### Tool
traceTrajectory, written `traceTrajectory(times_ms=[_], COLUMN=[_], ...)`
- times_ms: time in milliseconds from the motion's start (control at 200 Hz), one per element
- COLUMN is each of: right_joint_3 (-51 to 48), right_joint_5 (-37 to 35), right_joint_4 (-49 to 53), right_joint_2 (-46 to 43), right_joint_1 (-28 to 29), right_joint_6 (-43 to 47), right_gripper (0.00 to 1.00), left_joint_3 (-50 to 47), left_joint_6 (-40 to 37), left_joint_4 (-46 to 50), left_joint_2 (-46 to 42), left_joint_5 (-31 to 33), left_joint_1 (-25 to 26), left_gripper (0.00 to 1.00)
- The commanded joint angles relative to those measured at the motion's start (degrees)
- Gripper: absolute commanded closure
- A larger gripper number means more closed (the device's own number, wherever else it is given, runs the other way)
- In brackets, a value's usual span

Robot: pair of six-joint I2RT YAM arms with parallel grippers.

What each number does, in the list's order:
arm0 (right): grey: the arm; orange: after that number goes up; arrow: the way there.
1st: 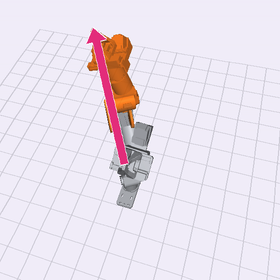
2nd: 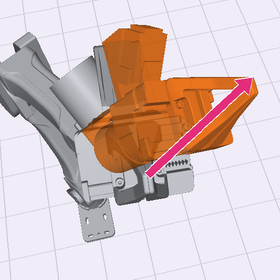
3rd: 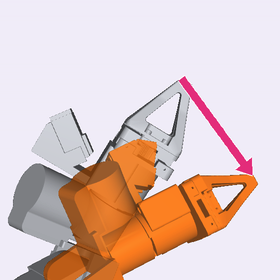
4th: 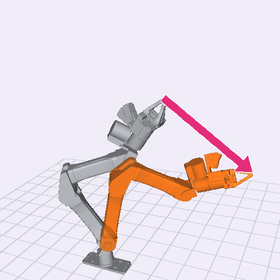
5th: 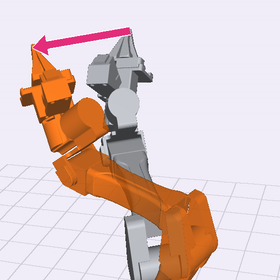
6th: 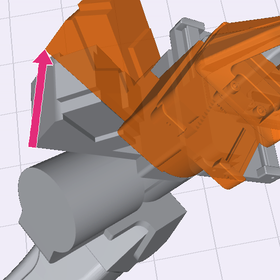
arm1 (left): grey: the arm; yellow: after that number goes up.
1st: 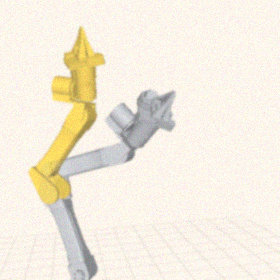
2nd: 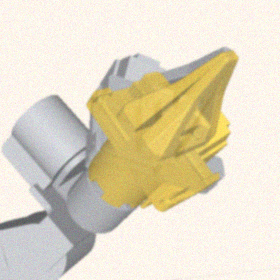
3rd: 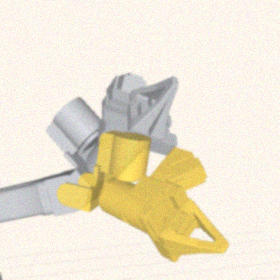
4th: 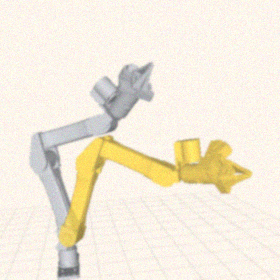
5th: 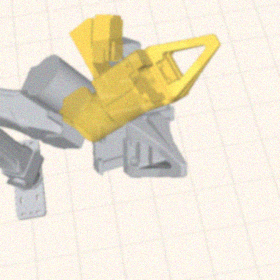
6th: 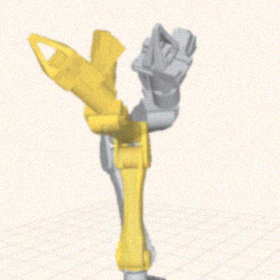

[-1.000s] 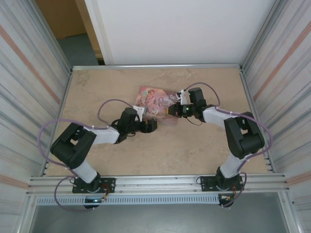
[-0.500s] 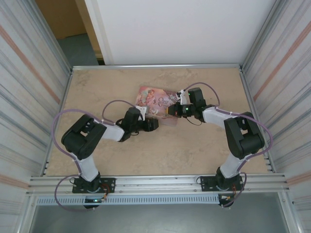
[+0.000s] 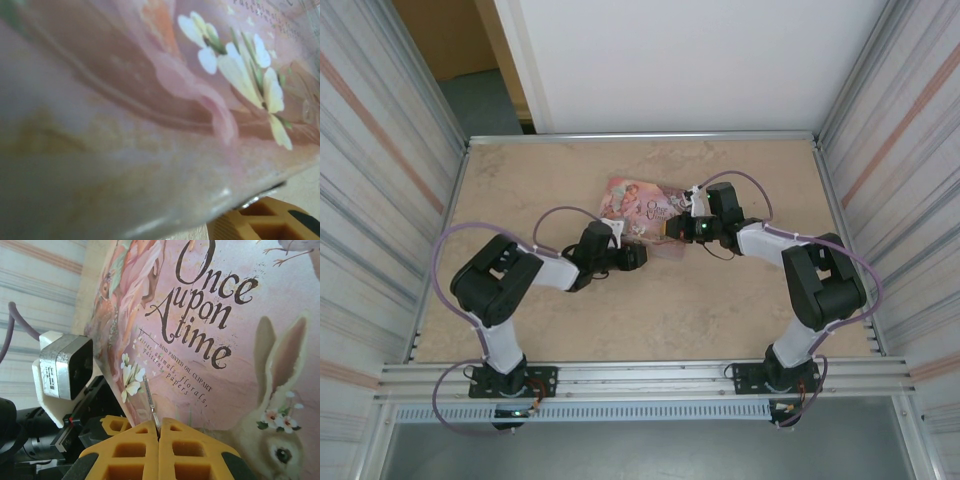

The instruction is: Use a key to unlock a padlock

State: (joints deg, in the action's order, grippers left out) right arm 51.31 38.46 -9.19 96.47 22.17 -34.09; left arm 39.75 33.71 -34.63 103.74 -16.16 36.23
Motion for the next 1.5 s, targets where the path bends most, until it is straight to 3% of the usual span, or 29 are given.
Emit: traceTrajectory(times_ms=[0, 326, 912, 1172, 1493], right_joint_3=[-2.62, -2.18, -1.48, -0.94, -2.62], right_joint_5=[-1.71, -1.61, -1.79, -1.53, -1.53], right_joint_4=[7.76, 8.57, 9.45, 9.5, 10.6], right_joint_2=[1.18, 1.12, 0.76, -1.22, -11.01], right_joint_1=[1.39, 1.51, 2.08, 2.66, 1.22], right_joint_6=[-0.72, -0.29, -0.1, 0.83, 7.66], right_gripper=[1.0, 1.0, 1.0, 1.0, 1.0], left_joint_3=[2.09, 2.58, 3.13, 2.73, 2.08], left_joint_6=[1.43, 3.85, 6.54, 5.77, 4.3], left_joint_4=[-3.5, -4.0, -4.31, -3.93, 3.14], left_joint_2=[1.36, 1.86, 1.64, 0.06, -6.92], left_joint_5=[0.82, 3.92, 7.86, 7.59, 3.56], left_joint_1=[1.12, 1.65, 1.88, 1.87, 1.83], left_gripper=[0.55, 0.64, 0.64, 0.77, 0.88])
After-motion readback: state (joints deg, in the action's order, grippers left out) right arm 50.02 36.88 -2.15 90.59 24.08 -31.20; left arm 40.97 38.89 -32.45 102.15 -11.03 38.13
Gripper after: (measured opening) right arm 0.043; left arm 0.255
